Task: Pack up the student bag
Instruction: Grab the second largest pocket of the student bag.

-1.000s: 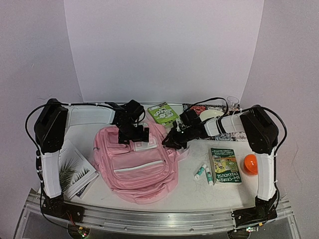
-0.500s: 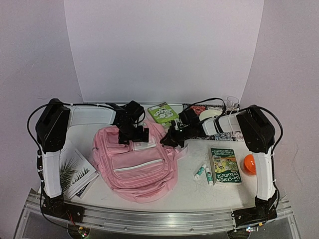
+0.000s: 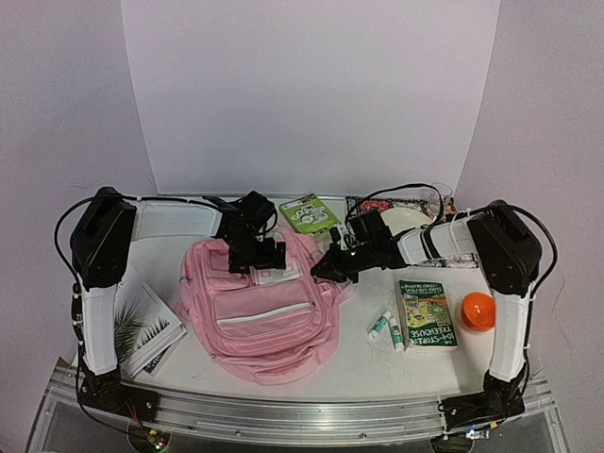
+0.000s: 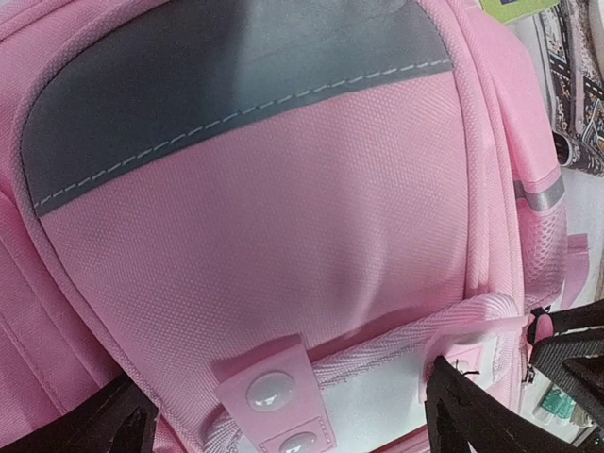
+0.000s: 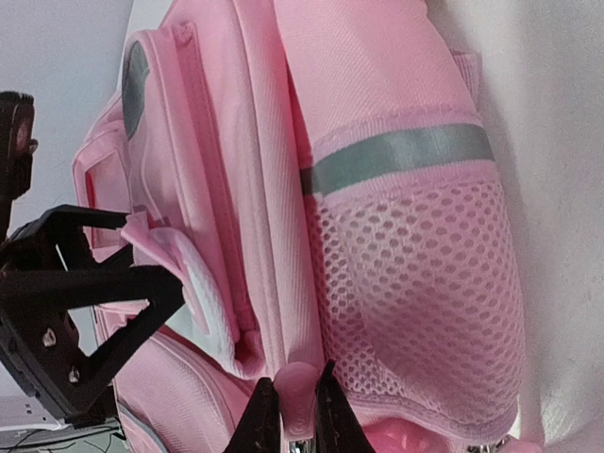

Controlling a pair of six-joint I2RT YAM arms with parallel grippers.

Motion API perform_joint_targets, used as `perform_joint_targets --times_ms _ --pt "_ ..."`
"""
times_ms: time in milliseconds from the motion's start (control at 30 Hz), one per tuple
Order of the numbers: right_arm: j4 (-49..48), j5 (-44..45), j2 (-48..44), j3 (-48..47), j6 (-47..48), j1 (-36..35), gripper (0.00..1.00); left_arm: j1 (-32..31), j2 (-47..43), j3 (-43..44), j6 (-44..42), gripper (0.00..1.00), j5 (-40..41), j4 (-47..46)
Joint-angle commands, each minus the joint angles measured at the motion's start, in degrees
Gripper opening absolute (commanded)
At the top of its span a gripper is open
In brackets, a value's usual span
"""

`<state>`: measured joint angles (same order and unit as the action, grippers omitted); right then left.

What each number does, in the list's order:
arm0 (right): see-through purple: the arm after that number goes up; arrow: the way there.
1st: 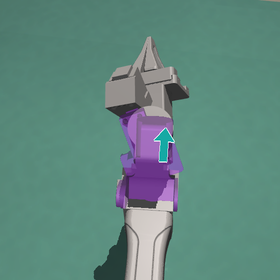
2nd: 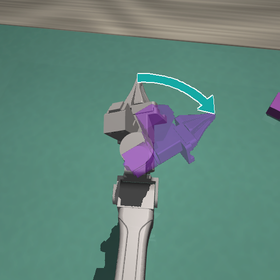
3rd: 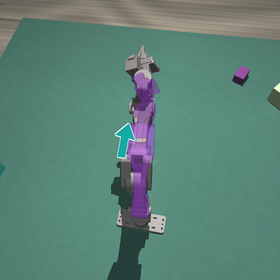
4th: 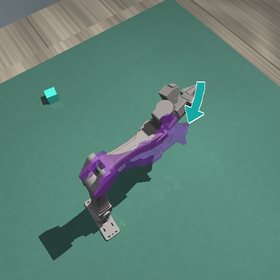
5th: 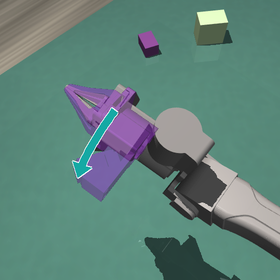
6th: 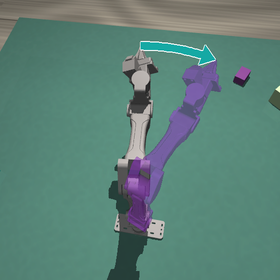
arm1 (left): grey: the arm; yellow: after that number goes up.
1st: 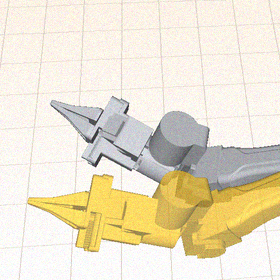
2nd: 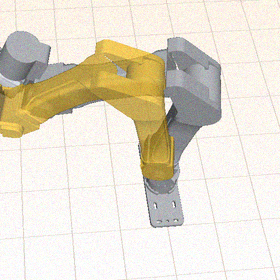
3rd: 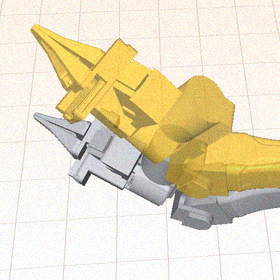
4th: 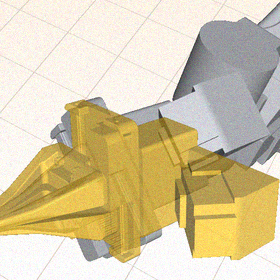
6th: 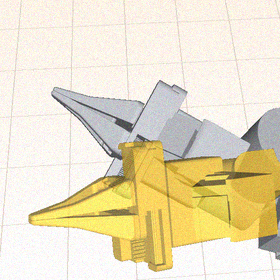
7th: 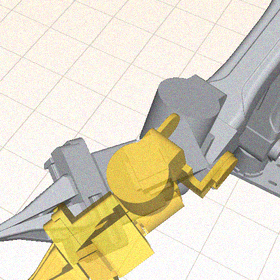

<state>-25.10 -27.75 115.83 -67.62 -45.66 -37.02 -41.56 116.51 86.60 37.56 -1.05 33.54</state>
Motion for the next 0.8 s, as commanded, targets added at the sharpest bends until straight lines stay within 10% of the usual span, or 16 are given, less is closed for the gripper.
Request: perform_joint_targets --times_ms 0,767 --pt "-2.1 -2.6 -4.6 2.2 4.5 -0.7 0.00 0.7 2.2 2.5 0.5 0.99 -2.0 -1.0" --pt "-15.2 0.6 -17.7 15.7 14.6 -0.7 0.00 0.4 0.5 14.6 -6.8 0.99 4.5 9.4"
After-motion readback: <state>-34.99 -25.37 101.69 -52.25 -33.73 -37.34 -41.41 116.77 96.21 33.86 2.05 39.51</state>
